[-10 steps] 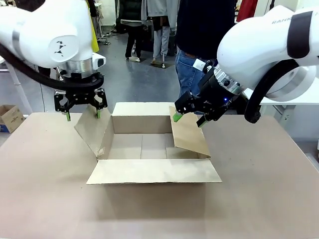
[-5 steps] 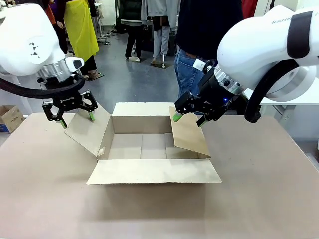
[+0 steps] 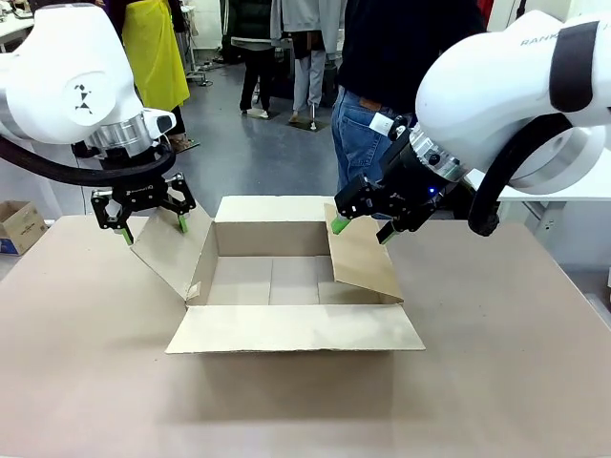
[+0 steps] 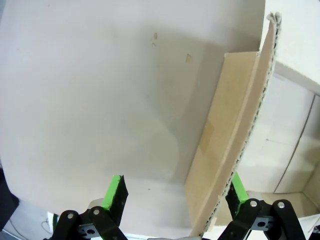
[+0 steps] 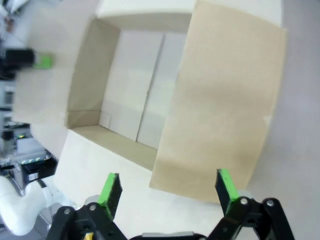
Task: Pack the gift set into the box.
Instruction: Place both hands on the side flaps of the Package Box and spread them outward.
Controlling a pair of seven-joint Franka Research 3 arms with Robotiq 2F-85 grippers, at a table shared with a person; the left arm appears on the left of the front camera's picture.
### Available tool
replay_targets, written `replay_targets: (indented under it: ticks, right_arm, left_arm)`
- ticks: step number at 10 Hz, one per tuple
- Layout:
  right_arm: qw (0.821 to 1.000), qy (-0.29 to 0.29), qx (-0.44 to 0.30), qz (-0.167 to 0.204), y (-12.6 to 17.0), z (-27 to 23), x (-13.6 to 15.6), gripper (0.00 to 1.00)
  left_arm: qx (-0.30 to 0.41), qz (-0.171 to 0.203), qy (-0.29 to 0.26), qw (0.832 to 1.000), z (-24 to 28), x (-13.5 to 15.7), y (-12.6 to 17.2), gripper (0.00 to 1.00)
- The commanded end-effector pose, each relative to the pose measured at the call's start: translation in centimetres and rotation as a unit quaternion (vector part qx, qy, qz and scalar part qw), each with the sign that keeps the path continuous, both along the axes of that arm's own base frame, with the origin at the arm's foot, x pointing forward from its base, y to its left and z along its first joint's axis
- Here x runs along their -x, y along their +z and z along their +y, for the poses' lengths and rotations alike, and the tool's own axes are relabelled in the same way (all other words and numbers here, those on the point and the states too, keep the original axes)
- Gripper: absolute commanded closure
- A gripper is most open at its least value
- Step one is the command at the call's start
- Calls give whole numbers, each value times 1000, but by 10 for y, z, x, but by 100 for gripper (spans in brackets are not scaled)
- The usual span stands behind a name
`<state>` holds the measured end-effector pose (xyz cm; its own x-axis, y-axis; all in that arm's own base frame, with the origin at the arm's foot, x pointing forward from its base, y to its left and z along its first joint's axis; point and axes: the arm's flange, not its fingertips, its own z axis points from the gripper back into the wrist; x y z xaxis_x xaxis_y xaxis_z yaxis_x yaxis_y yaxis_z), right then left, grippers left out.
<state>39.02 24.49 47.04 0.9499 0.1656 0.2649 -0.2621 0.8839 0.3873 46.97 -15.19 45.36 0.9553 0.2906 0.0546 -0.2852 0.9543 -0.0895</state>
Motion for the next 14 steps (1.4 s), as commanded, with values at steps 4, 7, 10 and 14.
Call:
replay_targets:
  ticks: [4, 7, 10, 14]
  right_arm:
    - [950, -132, 275, 58, 0, 126, -45, 0]
    - [934, -163, 310, 66, -25, 135, -60, 0]
    - [915, -206, 341, 72, -50, 126, -75, 0]
    - [900, -250, 353, 47, -48, 96, -72, 0]
  left_arm:
    - [-8, 4, 7, 1000, 2, -2, 3, 0]
    - [-8, 4, 7, 1000, 2, -2, 3, 0]
    - [-8, 4, 7, 1000, 2, -2, 3, 0]
    - [-8, 4, 7, 1000, 2, -2, 3, 0]
